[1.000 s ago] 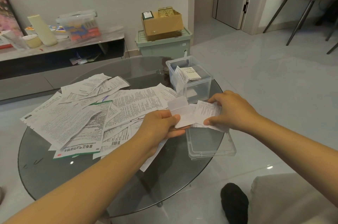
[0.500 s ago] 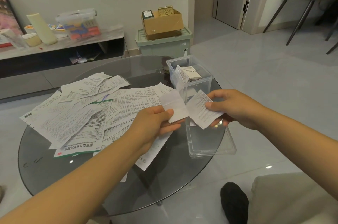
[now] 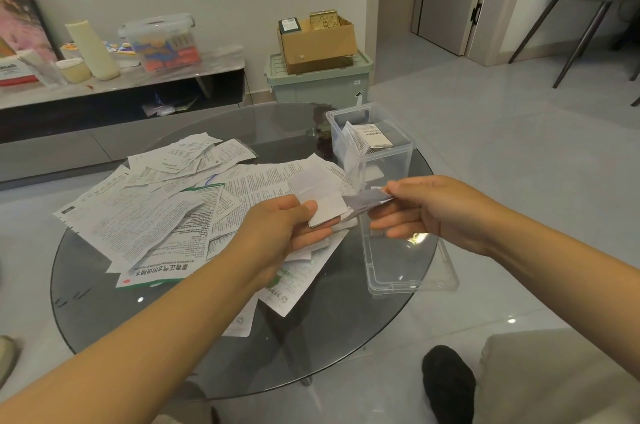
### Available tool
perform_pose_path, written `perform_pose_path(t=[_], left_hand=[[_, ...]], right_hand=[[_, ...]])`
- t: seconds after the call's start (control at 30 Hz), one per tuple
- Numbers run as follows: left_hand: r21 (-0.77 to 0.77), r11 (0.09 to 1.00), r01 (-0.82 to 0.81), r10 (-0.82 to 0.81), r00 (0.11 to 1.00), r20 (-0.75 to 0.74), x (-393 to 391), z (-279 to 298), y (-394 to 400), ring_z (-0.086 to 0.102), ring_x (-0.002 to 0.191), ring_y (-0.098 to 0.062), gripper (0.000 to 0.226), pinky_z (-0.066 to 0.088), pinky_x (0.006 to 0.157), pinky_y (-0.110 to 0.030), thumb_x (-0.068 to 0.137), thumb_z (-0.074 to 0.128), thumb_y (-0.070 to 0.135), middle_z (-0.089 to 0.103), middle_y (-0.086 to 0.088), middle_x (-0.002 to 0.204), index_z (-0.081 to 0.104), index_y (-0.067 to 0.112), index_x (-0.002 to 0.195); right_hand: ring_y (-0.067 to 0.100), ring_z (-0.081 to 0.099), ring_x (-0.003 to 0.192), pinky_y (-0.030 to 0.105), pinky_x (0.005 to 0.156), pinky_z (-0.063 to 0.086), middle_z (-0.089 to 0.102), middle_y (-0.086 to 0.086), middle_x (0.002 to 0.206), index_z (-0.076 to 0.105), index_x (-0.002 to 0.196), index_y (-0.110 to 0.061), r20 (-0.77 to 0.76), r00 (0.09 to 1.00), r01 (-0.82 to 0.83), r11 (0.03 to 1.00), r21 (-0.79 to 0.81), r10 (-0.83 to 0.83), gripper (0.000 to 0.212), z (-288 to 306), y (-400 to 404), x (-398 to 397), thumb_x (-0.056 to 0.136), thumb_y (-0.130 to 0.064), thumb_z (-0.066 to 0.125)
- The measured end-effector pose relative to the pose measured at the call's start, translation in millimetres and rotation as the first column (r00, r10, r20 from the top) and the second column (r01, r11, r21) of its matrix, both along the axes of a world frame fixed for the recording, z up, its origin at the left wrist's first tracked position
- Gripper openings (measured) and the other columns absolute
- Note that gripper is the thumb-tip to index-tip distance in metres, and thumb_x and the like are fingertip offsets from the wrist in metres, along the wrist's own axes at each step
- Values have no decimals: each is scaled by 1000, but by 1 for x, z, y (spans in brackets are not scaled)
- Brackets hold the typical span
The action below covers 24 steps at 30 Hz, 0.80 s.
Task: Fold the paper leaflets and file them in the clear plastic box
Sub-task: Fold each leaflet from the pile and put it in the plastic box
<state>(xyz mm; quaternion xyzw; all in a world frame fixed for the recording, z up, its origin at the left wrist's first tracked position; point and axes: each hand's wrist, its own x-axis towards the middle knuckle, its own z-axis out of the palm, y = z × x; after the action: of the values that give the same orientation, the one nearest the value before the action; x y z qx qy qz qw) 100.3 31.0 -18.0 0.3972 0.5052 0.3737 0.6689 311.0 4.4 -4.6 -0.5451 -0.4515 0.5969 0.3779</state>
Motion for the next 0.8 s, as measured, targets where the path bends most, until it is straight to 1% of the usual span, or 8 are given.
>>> perform_pose_path(t=[0.17,0.27,0.33,0.43,0.53,0.6,0.7,0.8], left_hand=[[11,1000,-14,14,1000,12,0,1,-2,72,84,-26,17,59,62,-24,93,54,4,73,-15,93,61,-8,103],[7,1000,-12,12,1000,-3,1,0,-2,72,84,-25,17,60,65,-26,92,55,3,73,-15,95,61,-8,104],[2,1000,-9,9,1000,-17,3,-1,-2,72,83,-25,17,60,68,-27,92,55,3,72,-16,97,60,-9,104],[3,1000,5,-5,999,-38,5,-3,-2,72,84,-24,14,59,71,-29,92,56,3,72,-16,99,62,-4,102],[10,1000,8,-8,999,-46,5,-4,-3,72,83,-24,11,59,71,-29,92,56,3,72,-14,97,62,-3,98],[8,1000,1,-1,998,-62,7,-6,-3,72,83,-24,12,59,72,-30,91,57,3,72,-14,96,62,-6,98],[4,1000,3,-3,999,-49,12,-8,-6,72,83,-25,14,59,72,-30,92,55,1,72,-16,96,63,-6,102],[22,997,69,-69,998,2,19,-7,-12,72,84,-22,17,59,73,-29,93,52,-1,73,-13,95,65,-1,103]], right_hand=[[9,67,61,21,59,55,73,8,87,70,94,-9,304,943,84,982,171,-134,9,-7,-2,-2,86,-9,65],[11,69,71,23,64,55,73,1,85,63,104,-24,388,902,107,968,226,-190,25,-11,-2,-6,85,-8,66],[8,69,76,20,65,54,73,-2,88,63,107,-27,368,902,139,959,248,-226,27,-12,-1,-8,86,-10,64],[-2,60,56,12,49,42,70,-5,80,69,93,-22,332,907,181,950,254,-261,13,-11,-1,-10,87,-11,63],[3,55,45,18,43,41,68,4,75,67,86,-14,237,932,229,953,200,-274,4,-11,-1,-11,87,-12,63],[6,58,44,19,41,44,68,10,78,62,85,-8,129,952,262,956,135,-279,5,-9,-3,-13,89,-11,61],[10,57,44,18,40,44,64,10,67,58,82,-8,-48,960,280,958,62,-277,8,-6,-6,-16,89,-10,60],[9,47,44,17,39,36,59,4,61,58,78,-11,-10,977,213,975,60,-213,11,-10,-10,-24,87,-13,64]])
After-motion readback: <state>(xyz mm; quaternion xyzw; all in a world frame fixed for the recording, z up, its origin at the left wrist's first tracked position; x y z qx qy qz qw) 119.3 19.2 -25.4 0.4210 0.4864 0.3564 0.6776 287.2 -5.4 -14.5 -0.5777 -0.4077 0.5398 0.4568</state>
